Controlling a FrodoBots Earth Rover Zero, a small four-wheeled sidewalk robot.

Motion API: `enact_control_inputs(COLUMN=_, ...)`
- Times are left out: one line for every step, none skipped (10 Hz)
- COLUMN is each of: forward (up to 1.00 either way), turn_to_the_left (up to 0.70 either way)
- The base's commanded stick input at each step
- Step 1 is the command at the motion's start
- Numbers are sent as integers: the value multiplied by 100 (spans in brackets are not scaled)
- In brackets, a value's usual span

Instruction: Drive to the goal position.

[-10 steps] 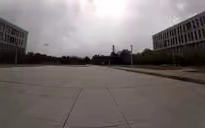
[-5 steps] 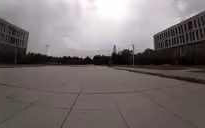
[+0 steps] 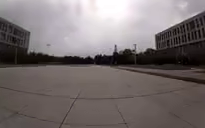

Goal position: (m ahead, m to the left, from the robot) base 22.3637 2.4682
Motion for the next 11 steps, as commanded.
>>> enact_control_inputs(forward=70, turn_to_the_left=0)
enact_control_inputs(forward=50, turn_to_the_left=0)
enact_control_inputs(forward=21, turn_to_the_left=0)
enact_control_inputs(forward=5, turn_to_the_left=0)
enact_control_inputs(forward=0, turn_to_the_left=0)
enact_control_inputs(forward=0, turn_to_the_left=0)
enact_control_inputs(forward=0, turn_to_the_left=0)
enact_control_inputs(forward=0, turn_to_the_left=0)
enact_control_inputs(forward=0, turn_to_the_left=0)
enact_control_inputs(forward=0, turn_to_the_left=0)
enact_control_inputs(forward=0, turn_to_the_left=0)
